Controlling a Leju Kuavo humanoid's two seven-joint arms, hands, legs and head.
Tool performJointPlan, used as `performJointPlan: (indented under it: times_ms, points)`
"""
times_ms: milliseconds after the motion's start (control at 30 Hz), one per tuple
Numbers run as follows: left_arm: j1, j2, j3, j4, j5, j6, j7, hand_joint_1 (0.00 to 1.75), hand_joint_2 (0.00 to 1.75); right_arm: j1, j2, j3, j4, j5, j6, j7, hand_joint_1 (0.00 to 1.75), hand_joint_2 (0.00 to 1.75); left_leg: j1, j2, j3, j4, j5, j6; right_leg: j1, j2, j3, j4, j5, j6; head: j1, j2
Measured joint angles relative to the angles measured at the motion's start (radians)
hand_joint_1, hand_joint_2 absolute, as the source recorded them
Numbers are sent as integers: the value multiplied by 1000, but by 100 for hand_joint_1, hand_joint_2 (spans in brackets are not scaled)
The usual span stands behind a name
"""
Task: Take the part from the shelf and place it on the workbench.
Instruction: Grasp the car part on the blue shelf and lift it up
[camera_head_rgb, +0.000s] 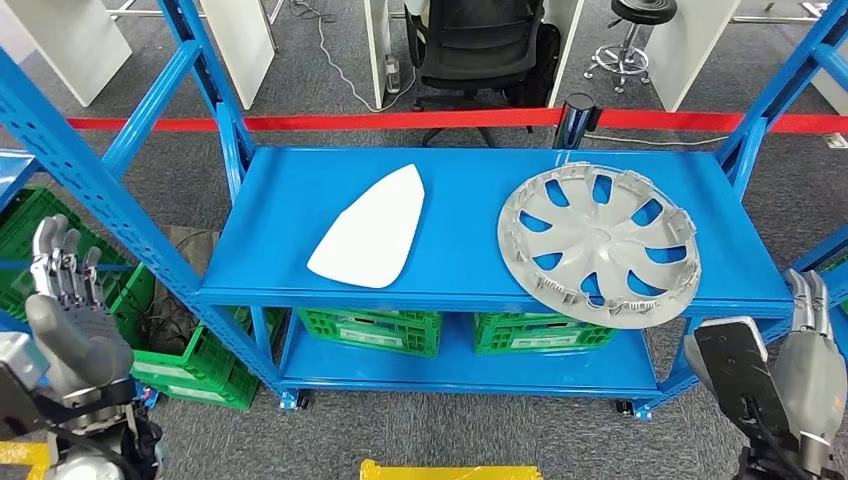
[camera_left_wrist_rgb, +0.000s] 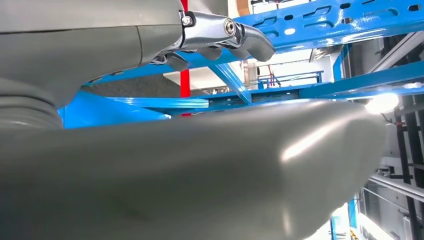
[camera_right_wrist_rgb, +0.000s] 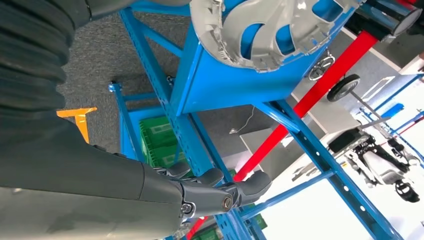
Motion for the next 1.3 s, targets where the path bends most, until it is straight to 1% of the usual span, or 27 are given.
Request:
performJointPlan:
  times_ms: [33,67,100,167,267,300,333,400,433,467,500,533,567,633,700,767,833,900,933,967,1000,1067,1100,1133,1167,1200,1300]
  points:
    - [1,0,0,0,0,1,0,0,0,1,0,-2,0,0,0,1,0,175,0,0,25,-68,46,3,0,1,9,0,-7,3,-3,0]
    - [1,0,0,0,0,2,0,0,0,1,0,-4,0,-1,0,2,0,175,-2,0,55,-138,78,6,1,1,14,0,-15,7,-6,0]
    - [1,0,0,0,0,2,0,0,0,2,0,-7,-1,-1,0,2,0,175,-3,0,86,-194,92,10,2,2,17,-1,-23,13,-8,0]
    - [1,-1,0,-1,-2,3,1,0,0,3,-1,-14,-3,-2,-1,3,0,175,-8,1,116,-244,84,21,3,3,25,-2,-29,28,-8,0]
    - [1,-3,0,-2,-8,5,3,0,0,3,-2,-22,-6,-2,-2,3,0,175,-6,-1,140,-262,80,41,-1,1,38,22,-33,44,-4,0]
    - [1,-3,0,-3,-10,5,4,0,0,2,-2,-25,-7,-2,-3,3,0,175,-5,-1,153,-265,79,45,-2,1,21,53,-47,48,1,0]
    - [1,-4,0,-3,-11,6,5,0,0,1,-3,-28,-8,-2,-4,4,0,175,-3,-1,163,-267,78,49,-2,0,-9,103,-66,50,7,0]
    - [1,-5,0,-3,-13,7,6,0,0,2,-3,-32,-10,-2,-5,4,0,175,-3,-2,167,-267,73,52,-3,-1,-91,224,-113,56,16,0]
    - [1,-5,0,-3,-13,7,7,0,0,4,-3,-33,-10,-2,-5,4,0,175,-3,-2,170,-267,68,52,-3,-1,-125,261,-130,58,19,0]
    - [2,-6,0,-3,-13,7,7,0,0,5,-3,-34,-10,-2,-5,4,0,175,-3,-2,176,-267,62,51,-5,-1,-145,266,-131,61,22,0]
    - [2,-6,0,-3,-13,7,8,0,0,5,-3,-35,-10,-2,-5,5,0,175,-3,-3,184,-267,55,49,-7,-1,-148,236,-109,62,25,0]
    - [2,-7,0,-2,-13,7,9,0,0,5,-4,-37,-10,-2,-5,5,0,175,-2,-3,194,-267,48,46,-9,-2,-136,178,-65,61,29,0]
    - [2,-7,0,-2,-13,7,12,0,0,5,-4,-39,-9,-2,-5,5,0,175,-3,-3,201,-266,39,42,-10,-4,-120,111,-12,59,33,0]
    - [1,-7,-1,-1,-14,7,17,0,0,6,-3,-41,-9,-3,-4,6,0,175,-5,-4,211,-263,22,31,-8,-9,-95,30,33,49,39,0]
    - [1,-8,-1,-1,-15,7,19,0,0,8,-3,-42,-9,-5,-3,7,0,175,-7,-5,219,-251,15,16,-4,-9,-84,21,25,32,39,0]
    - [1,-8,-2,-1,-17,8,19,0,0,8,-4,-45,-10,-6,-3,7,0,175,-4,-3,216,-224,5,5,-4,-6,-63,18,34,12,33,0]
    - [0,-8,-2,-1,-18,10,21,0,0,8,-3,-47,-10,-9,-3,7,0,175,-2,-1,175,-147,-35,0,-3,-6,-42,17,31,-3,24,0]
    - [-1,-8,-2,-1,-17,10,25,0,0,9,-3,-47,-10,-16,-3,6,0,175,-2,0,101,-31,-84,-3,-1,-5,-36,18,25,-8,15,0]
    - [0,-8,-2,0,-16,10,27,0,0,10,-3,-47,-9,-19,-2,6,0,175,-2,0,67,9,-93,-3,1,-4,-34,18,22,-9,11,0]
    - [0,-8,-2,1,-16,10,30,0,0,10,-3,-47,-8,-22,-2,6,0,175,-2,0,45,21,-85,-1,3,-3,-31,18,19,-9,7,0]
    - [0,-8,-2,1,-15,10,32,0,0,10,-2,-47,-8,-23,-2,6,0,175,-3,0,41,-2,-56,4,6,-2,-26,18,15,-9,4,0]
    - [-1,-8,-2,2,-18,10,35,0,0,10,-2,-47,-7,-23,-2,6,0,175,-11,0,75,-124,37,23,10,0,-14,17,6,-9,-1,0]
    - [-2,-8,-3,2,-20,10,36,0,0,10,-2,-47,-7,-23,-2,6,0,175,-18,0,93,-183,65,34,11,1,-9,17,2,-7,0,0]
    - [-4,-8,-3,1,-22,10,36,0,0,10,-1,-47,-6,-23,-2,6,0,175,-23,1,108,-225,80,43,10,1,-9,15,0,-3,-1,0]
    - [-6,-7,-3,1,-24,10,37,0,0,11,-1,-46,-5,-24,-2,6,0,175,-28,1,116,-242,83,48,8,1,-10,14,-1,1,-2,0]
    - [-8,-7,-4,1,-26,10,37,0,0,11,0,-45,-4,-24,-2,6,0,175,-30,1,121,-248,81,49,7,1,-11,14,-2,7,-4,0]
    - [-11,-8,-5,1,-27,10,37,0,0,9,0,-45,-3,-26,-2,6,0,175,-28,-1,127,-257,98,25,8,-1,-11,16,-2,5,-9,0]
